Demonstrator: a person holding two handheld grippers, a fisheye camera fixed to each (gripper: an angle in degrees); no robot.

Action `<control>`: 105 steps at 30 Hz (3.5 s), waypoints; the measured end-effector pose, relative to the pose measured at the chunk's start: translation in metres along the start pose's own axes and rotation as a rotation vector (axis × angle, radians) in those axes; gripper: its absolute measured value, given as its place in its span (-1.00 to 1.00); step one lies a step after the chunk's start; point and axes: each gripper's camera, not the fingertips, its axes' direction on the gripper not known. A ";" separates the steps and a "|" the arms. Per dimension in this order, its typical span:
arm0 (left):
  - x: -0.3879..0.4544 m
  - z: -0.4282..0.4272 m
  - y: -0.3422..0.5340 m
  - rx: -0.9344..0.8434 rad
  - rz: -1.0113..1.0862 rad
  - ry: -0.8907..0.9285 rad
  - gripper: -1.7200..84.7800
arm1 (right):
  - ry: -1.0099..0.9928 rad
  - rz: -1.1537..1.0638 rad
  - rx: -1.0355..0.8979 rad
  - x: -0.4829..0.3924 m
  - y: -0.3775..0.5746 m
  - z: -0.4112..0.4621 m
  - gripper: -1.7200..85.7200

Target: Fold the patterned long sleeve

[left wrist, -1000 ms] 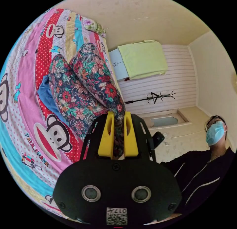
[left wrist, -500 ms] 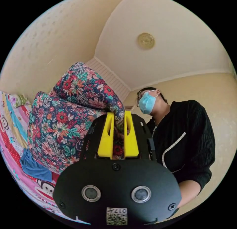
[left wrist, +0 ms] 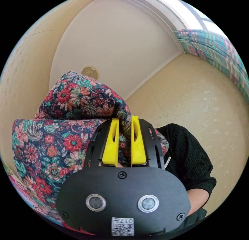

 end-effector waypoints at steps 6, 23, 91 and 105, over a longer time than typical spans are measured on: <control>0.032 0.010 -0.014 0.020 -0.006 -0.020 -0.79 | -0.126 0.232 -0.108 0.034 0.024 0.057 -0.62; 0.057 0.049 -0.070 0.074 0.153 -0.077 -0.79 | -0.331 0.346 -0.077 0.068 0.060 0.081 -0.73; -0.386 0.340 0.282 -0.311 -0.583 -1.065 -0.70 | 0.154 0.046 -0.156 0.027 0.047 0.110 -0.96; -0.362 0.424 0.327 -0.525 -0.282 -1.483 -0.66 | 0.226 -0.004 -0.247 0.004 0.049 0.135 -0.96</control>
